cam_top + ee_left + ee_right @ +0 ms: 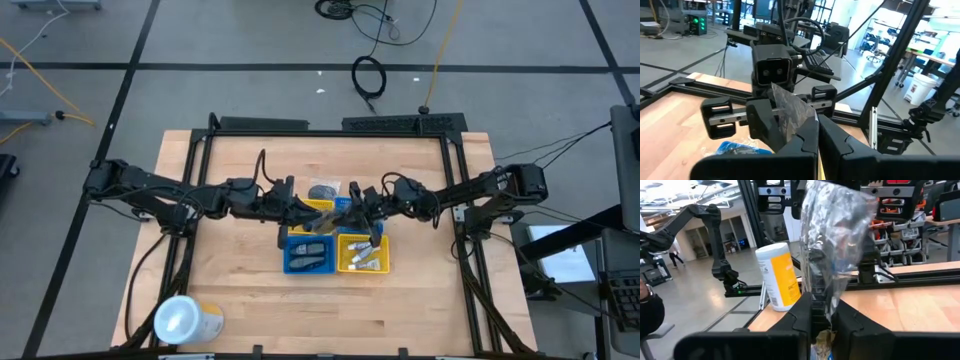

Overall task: Pick & Place Travel size toiletries
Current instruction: Put the black hairbrush into the right blue bin

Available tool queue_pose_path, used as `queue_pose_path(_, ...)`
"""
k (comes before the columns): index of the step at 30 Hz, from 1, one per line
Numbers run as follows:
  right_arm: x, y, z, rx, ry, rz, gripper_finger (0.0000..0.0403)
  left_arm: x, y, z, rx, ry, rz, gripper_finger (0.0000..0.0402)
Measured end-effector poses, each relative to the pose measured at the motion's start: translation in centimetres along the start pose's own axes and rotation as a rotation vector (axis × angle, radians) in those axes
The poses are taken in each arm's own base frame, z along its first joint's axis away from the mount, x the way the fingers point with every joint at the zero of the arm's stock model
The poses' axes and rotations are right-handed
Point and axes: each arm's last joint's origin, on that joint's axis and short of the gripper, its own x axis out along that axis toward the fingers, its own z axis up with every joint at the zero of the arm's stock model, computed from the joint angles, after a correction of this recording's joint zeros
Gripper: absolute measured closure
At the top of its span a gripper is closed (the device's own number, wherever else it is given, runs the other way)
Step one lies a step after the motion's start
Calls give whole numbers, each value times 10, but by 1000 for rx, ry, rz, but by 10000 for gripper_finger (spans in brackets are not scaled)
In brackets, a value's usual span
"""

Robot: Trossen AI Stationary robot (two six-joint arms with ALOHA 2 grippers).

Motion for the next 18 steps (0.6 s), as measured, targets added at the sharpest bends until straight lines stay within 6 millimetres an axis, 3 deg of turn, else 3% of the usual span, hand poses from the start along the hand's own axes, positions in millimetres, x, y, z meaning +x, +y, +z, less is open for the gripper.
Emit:
queue_pose_path(7, 0, 0, -1, 3, 7, -3, 380, 0, 3, 1, -2, -26, 103, 395)
queue_pose_path(18, -11, -4, -1, 78, 157, -87, 380, -1, 6, 0, 96, -26, 202, 314)
